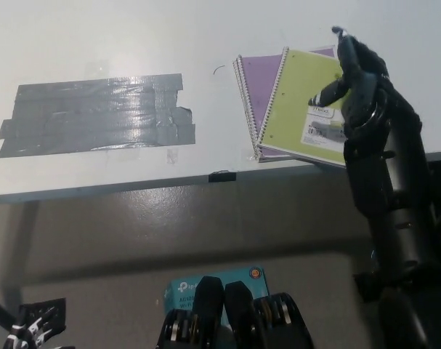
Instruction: The robot uses its right hand to align two notebooks stacked together until they are fully overlapped
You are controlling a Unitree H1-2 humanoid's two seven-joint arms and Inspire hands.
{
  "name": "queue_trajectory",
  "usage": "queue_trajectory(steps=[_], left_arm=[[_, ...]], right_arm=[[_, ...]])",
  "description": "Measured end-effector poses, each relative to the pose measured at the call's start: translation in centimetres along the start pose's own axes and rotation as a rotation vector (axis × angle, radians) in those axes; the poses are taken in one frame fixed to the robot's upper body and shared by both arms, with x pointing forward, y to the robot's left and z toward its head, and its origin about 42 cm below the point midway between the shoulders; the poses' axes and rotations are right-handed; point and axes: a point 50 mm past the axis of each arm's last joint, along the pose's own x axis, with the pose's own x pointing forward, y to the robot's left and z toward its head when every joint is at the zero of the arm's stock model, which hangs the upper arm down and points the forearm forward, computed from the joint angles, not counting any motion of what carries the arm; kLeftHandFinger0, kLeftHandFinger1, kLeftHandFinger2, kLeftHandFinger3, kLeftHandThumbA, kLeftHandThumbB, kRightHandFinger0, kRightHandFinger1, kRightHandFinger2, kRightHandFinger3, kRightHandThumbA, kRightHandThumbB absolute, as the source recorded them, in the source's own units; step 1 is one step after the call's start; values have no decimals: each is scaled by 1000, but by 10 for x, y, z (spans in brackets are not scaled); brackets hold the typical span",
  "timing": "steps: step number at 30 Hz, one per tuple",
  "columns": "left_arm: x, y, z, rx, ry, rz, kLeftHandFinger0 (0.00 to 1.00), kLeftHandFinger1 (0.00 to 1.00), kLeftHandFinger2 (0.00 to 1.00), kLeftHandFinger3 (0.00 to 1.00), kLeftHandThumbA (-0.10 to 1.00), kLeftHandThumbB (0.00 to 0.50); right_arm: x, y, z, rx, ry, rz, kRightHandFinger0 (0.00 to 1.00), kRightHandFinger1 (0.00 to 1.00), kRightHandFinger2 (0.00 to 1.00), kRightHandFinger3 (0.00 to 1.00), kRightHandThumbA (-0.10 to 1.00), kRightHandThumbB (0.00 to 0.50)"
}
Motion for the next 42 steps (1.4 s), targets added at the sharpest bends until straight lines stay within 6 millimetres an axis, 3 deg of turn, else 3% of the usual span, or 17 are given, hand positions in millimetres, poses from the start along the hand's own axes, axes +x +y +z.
queue_trajectory(steps=[6,11,13,18,20,22,28,29,39,42], left_arm=[[0,-2,0,1,1,-13,505,722,924,1000,1000,500],[1,-4,-1,1,4,-22,502,721,938,1000,1000,500],[1,-5,-1,-1,4,-24,494,708,936,1000,1000,500],[1,-6,-2,-7,4,-30,466,681,928,1000,1000,500],[1,-7,-2,-10,4,-31,438,666,913,1000,1000,500],[1,-7,-2,-11,4,-32,432,664,912,1000,1000,500],[1,-10,-4,-13,8,-42,499,699,938,1000,1000,500],[2,-11,-4,-12,9,-45,468,668,919,1000,1000,500],[3,-13,-4,-11,10,-53,516,698,925,1000,1000,500],[4,-14,-3,-8,7,-57,421,643,904,1000,1000,500]], right_arm=[[3,18,-19,-32,58,35,1000,1000,1000,1000,1000,474],[2,40,-30,-20,97,75,1000,1000,1000,1000,1000,441],[1,45,-27,-10,96,81,1000,1000,1000,1000,1000,416],[-3,57,-17,9,88,99,1000,1000,1000,1000,1000,428],[-4,59,-16,10,87,104,1000,1000,1000,1000,1000,455],[-3,64,-18,3,95,115,1000,1000,1000,1000,1000,462],[-3,72,-28,-40,108,123,1000,1000,1000,1000,1000,417],[-3,73,-29,-49,108,123,1000,1000,1000,1000,1000,411],[-6,84,-34,-138,94,134,1000,1000,1000,1000,1000,416],[-7,88,-36,-191,86,134,1000,1000,1000,1000,1000,435]])
